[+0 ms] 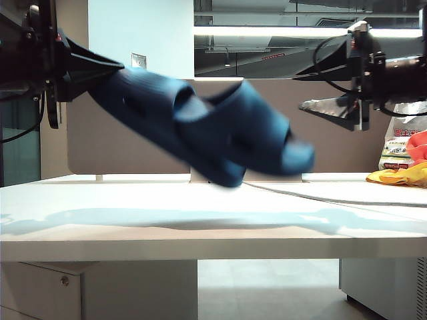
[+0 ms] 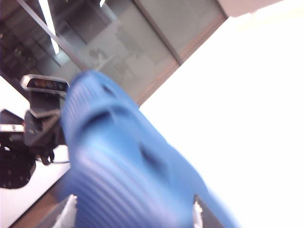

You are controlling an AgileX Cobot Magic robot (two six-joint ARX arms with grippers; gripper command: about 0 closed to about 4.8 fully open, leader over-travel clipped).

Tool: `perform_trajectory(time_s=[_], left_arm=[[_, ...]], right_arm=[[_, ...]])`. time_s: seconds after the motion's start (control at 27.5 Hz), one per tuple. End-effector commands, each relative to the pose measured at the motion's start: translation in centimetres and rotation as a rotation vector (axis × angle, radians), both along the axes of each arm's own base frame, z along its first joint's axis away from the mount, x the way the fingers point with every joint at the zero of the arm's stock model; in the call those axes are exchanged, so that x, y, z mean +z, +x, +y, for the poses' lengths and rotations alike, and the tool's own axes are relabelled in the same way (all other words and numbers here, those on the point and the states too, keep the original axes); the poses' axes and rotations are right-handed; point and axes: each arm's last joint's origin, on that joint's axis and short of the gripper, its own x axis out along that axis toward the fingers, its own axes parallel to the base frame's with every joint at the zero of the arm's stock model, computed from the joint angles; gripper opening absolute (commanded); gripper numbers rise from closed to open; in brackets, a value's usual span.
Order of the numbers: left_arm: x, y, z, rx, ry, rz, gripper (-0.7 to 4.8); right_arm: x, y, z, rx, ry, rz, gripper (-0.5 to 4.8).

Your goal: Interlock the pair of blue slippers on the table with their fronts facing up.

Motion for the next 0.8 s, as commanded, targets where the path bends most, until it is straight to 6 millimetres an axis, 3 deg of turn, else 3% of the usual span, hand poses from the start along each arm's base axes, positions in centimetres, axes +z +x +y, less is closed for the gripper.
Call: perform_trajectory(time_s=[0.04, 0.33, 0.44, 0.51, 0.55, 0.65, 0.8], left_arm=[[-0.1, 0.2, 0.1, 0.04, 0.031, -0.014, -0.06], [-1.5, 0.7, 0.3, 0.175, 0.14, 0.008, -0.06], [-1.4, 0.7, 0.5, 0.181, 0.145, -0.005, -0.06], [-1.4, 0.8, 1.5, 0.21, 0.139, 0.006, -0.06], [-1.3, 0.8, 2.2, 0.233, 0.126, 0.018, -0.06], [-0.3, 0.6, 3.9, 0.291, 0.12, -0.011, -0.06], [2.8, -0.9, 6.0, 0.377, 0.117, -0.127, -0.06]], right_arm=[[1.1, -0.1, -0.6, 0.01, 0.02, -0.063, 2.5], [1.4, 0.0, -0.6, -0.039, 0.023, -0.101, 2.33], [2.3, -0.3, -0.7, -0.043, 0.026, -0.162, 1.62], [3.7, -0.8, -0.8, -0.071, 0.034, -0.225, 1.41], [4.7, -1.2, -1.0, -0.088, 0.037, -0.257, 1.05], [7.1, -2.6, -1.8, -0.117, 0.036, -0.323, 0.84], [10.7, -5.3, -3.1, -0.219, -0.012, -0.411, 0.71]])
